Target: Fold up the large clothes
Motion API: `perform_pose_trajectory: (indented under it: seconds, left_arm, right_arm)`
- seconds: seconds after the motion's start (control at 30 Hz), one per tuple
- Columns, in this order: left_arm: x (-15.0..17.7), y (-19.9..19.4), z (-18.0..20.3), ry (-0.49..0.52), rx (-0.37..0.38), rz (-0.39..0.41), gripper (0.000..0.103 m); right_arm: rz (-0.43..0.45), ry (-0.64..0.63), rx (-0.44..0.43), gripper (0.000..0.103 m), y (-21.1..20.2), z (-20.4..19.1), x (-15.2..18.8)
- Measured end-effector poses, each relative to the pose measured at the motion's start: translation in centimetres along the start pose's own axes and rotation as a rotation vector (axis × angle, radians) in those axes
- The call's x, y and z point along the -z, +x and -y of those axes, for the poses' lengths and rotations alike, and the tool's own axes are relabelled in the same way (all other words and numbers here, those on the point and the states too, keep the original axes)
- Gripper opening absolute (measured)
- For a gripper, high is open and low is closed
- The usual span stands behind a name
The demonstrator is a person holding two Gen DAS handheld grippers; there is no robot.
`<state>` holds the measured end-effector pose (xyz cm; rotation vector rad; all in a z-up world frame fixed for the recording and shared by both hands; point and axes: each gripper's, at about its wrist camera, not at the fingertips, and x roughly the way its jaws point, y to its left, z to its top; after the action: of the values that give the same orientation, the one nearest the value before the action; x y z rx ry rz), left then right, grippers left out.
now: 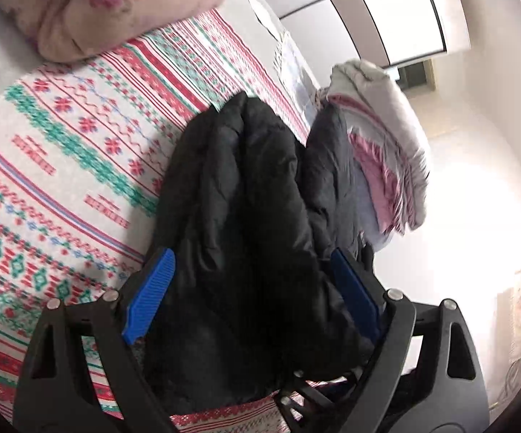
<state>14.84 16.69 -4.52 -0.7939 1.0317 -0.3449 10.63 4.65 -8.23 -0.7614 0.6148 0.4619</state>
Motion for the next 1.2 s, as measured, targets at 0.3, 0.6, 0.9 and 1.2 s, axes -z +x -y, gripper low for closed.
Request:
perform_pose_trajectory:
  seconds: [0.3,0.6,0.9,1.2]
  left_arm:
    - [-0.1,1.1,1.3,0.036,-0.021,-0.01,0.088]
    - [0.9,2.2,2.7,0.146,-0.133,-0.008,0.087]
    - [1.4,2.9,3.5,0.267,-0.283,0.002,0.057]
    - [1.3,1.6,4.5,0.292,-0.319,0.058,0.053]
  right_arm:
    - [0.069,0.02,-0.029,0.018,-2.1,0.3,0.3]
    - [-0.004,-0.072,-0.071,0.053,-1.5,-2.9,0.8]
    - [0.235,0.33,-0.475,0.072,-8.8,7.8,2.4]
    - [-0.12,0.839,-0.384,0.069,-0.1,15.9,7.4]
